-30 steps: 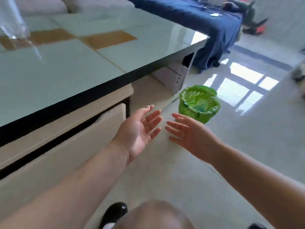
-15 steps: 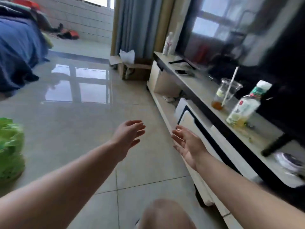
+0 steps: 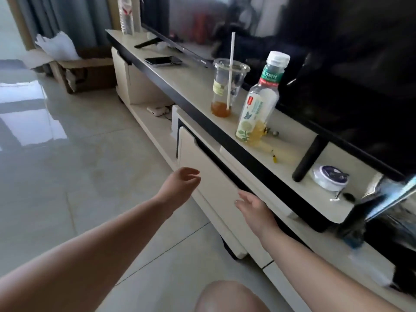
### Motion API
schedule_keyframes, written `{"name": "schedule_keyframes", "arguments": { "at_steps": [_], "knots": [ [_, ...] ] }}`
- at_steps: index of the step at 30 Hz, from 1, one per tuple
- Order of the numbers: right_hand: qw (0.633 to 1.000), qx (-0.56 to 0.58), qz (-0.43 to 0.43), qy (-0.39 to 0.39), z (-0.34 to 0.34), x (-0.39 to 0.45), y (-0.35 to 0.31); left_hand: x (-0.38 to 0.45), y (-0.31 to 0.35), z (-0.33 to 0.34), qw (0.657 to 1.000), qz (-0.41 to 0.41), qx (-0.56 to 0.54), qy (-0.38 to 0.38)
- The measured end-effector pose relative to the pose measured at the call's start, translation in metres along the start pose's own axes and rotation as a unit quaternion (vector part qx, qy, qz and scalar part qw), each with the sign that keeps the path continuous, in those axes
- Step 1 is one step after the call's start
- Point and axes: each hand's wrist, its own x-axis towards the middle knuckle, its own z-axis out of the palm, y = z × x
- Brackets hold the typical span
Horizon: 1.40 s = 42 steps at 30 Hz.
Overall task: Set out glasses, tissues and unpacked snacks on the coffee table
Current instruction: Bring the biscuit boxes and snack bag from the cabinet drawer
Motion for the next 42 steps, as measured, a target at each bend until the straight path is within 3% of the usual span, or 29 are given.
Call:
{"name": "schedule_keyframes", "arguments": {
  "at_steps": [4, 10, 15, 19, 24, 32, 42],
  "knots": [
    [0.992, -0.122, -0.012, 0.015, -0.013, 0.02, 0.031, 0.031, -0.016, 0.039, 0.985, 0.065, 0.15, -0.048],
    [0.975, -0.218, -0.021, 0.034, -0.017, 0.035, 0.061, 0.066, -0.034, 0.085, 0.91, 0.18, 0.349, -0.135],
    [0.975, -0.208, -0.026, 0.071, -0.015, 0.034, 0.062, 0.079, -0.045, 0.104, 0.853, 0.236, 0.431, -0.176],
    [0.981, -0.181, -0.004, 0.068, -0.014, 0.027, 0.056, 0.076, -0.047, 0.104, 0.834, 0.235, 0.465, -0.184],
    [0.983, -0.169, 0.046, 0.06, -0.008, 0.016, 0.056, 0.069, -0.05, 0.084, 0.77, 0.242, 0.554, -0.203],
    [0.989, -0.013, 0.144, -0.008, 0.026, -0.008, 0.065, 0.041, -0.069, 0.036, 0.76, 0.245, 0.562, -0.217],
    [0.98, 0.036, 0.194, -0.014, 0.063, -0.03, 0.067, 0.021, -0.073, 0.006, 0.756, 0.202, 0.573, -0.245]
  ]
}}
